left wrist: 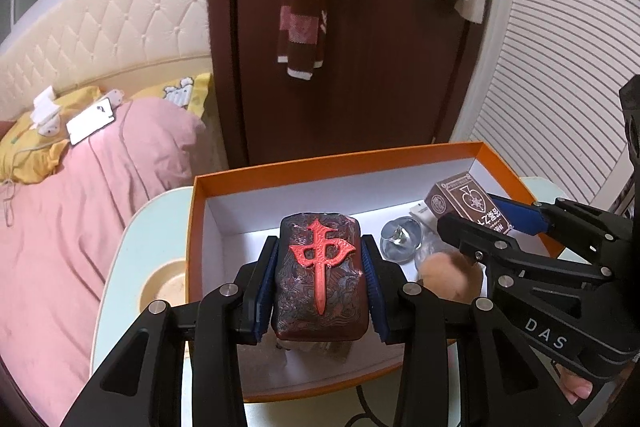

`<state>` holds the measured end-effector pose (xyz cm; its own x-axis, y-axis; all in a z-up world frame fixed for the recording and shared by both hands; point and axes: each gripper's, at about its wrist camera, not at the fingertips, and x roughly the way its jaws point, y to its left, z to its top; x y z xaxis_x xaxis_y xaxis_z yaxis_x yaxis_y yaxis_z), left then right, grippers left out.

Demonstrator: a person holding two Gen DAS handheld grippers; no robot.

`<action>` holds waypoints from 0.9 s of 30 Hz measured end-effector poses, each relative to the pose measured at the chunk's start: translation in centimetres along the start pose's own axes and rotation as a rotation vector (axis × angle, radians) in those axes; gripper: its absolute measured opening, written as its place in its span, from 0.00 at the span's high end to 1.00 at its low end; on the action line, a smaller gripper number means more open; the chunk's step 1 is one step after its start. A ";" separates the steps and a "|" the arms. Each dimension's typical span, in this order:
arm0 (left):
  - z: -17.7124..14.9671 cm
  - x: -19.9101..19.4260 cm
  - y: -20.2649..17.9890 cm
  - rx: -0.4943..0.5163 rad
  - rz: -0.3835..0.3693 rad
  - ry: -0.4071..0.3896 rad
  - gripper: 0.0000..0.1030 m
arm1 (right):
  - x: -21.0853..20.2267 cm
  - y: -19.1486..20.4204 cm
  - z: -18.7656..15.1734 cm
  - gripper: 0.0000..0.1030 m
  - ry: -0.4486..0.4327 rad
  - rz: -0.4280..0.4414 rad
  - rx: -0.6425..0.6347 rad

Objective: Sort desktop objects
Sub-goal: 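Hold the dark block with left tool while right holds the card box inside the orange box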

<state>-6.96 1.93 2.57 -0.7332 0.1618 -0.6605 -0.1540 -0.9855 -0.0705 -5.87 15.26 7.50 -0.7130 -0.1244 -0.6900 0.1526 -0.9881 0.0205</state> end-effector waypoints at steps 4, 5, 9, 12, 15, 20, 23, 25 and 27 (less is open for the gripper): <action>0.0 0.0 -0.1 -0.001 -0.003 0.000 0.64 | 0.1 0.0 -0.1 0.59 0.006 -0.003 0.000; 0.0 -0.1 -0.1 0.000 -0.003 0.000 0.64 | 0.1 0.0 0.0 0.59 0.004 -0.004 -0.002; 0.0 0.0 -0.1 0.002 -0.004 0.004 0.64 | 0.0 0.1 -0.1 0.59 0.001 -0.006 -0.008; 0.0 0.2 -0.1 0.006 -0.002 0.009 0.64 | 0.1 0.0 -0.1 0.59 0.006 -0.006 -0.007; 0.1 0.3 -0.1 0.005 -0.001 0.011 0.64 | 0.3 -0.1 -0.2 0.59 0.010 -0.004 -0.001; 0.1 0.4 0.0 0.005 0.000 0.016 0.64 | 0.4 0.0 -0.2 0.59 0.011 -0.007 -0.004; 0.1 0.5 -0.1 0.006 0.000 0.019 0.64 | 0.4 -0.1 -0.2 0.59 0.009 -0.005 -0.002; 0.2 0.5 -0.1 0.007 -0.001 0.020 0.64 | 0.4 -0.2 -0.2 0.59 0.008 -0.003 0.000; 0.2 0.5 -0.1 0.007 0.000 0.019 0.64 | 0.4 -0.2 -0.2 0.59 0.007 -0.001 0.002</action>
<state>-7.42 2.14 2.42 -0.7204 0.1612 -0.6745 -0.1592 -0.9851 -0.0654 -6.04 15.43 7.13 -0.7085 -0.1225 -0.6950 0.1502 -0.9884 0.0210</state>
